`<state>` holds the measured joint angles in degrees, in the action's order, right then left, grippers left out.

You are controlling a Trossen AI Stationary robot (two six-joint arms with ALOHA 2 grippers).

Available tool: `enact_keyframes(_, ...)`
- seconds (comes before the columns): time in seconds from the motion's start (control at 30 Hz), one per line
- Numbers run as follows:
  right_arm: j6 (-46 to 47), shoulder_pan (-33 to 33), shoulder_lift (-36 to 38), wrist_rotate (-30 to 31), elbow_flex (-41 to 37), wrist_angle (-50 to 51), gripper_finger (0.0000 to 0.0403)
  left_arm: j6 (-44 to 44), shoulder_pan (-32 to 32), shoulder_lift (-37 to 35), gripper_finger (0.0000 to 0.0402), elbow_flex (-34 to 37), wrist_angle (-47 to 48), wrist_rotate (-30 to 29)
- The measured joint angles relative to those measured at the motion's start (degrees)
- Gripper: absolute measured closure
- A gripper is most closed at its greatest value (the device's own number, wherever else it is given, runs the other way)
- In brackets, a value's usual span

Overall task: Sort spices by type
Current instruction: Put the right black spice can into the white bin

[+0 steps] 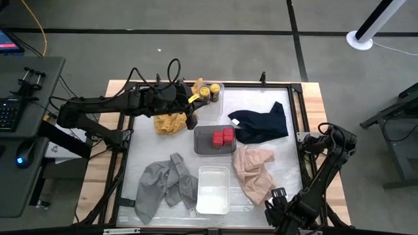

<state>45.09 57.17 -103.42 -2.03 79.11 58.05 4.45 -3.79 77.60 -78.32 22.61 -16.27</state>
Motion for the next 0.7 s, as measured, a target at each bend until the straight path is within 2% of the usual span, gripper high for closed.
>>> enact_keyframes(0.4, -0.62, 0.04, -0.56, 1.39, -0.07, -0.21, 0.0155, -0.02, 0.0, 0.0, 0.0401, 0.0, 0.02, 0.0)
enact_keyframes(0.7, -0.63, 0.0, -0.67, -0.91, -0.15, -1.11, 0.0155, -3.08, 0.0, 0.0, 0.0401, 0.0, 0.26, 0.0)
